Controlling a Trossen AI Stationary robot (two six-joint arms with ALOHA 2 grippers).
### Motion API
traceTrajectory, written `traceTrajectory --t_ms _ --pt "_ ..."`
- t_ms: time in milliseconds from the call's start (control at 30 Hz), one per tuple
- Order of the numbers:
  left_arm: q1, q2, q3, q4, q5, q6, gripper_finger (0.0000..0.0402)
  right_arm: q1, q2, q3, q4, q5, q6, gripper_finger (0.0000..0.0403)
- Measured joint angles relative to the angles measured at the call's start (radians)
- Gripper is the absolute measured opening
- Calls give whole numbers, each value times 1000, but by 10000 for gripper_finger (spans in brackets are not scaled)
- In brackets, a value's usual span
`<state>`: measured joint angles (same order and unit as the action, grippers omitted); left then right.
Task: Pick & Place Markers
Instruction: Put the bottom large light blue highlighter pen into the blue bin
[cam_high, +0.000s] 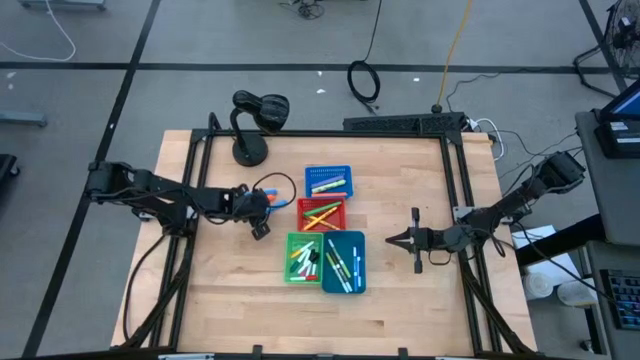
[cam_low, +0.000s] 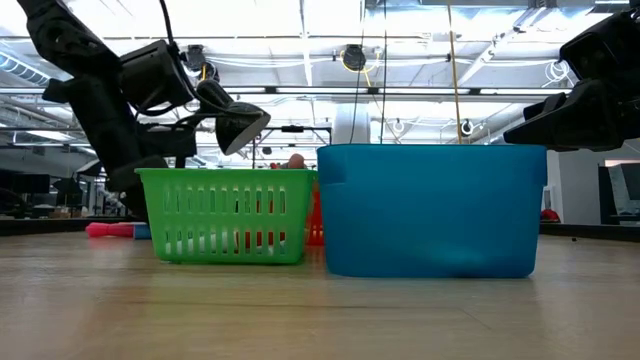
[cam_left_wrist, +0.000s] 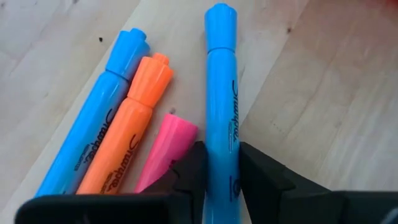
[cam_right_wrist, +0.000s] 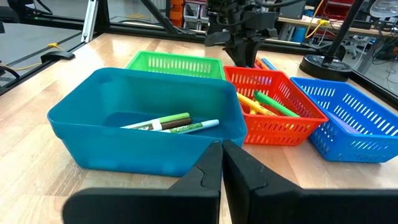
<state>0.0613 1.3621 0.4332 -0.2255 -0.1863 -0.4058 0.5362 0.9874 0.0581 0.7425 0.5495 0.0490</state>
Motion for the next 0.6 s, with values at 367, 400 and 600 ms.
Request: traceTrajectory --t_ms 367,400,600 --pt "-18 0 0 5 -27 -23 75 0 0 0 0 0 0 0" --pt "-18 0 0 8 -27 -23 79 0 0 0 0 0 0 0" --pt "-18 0 0 19 -27 -23 86 0 0 0 0 0 0 0"
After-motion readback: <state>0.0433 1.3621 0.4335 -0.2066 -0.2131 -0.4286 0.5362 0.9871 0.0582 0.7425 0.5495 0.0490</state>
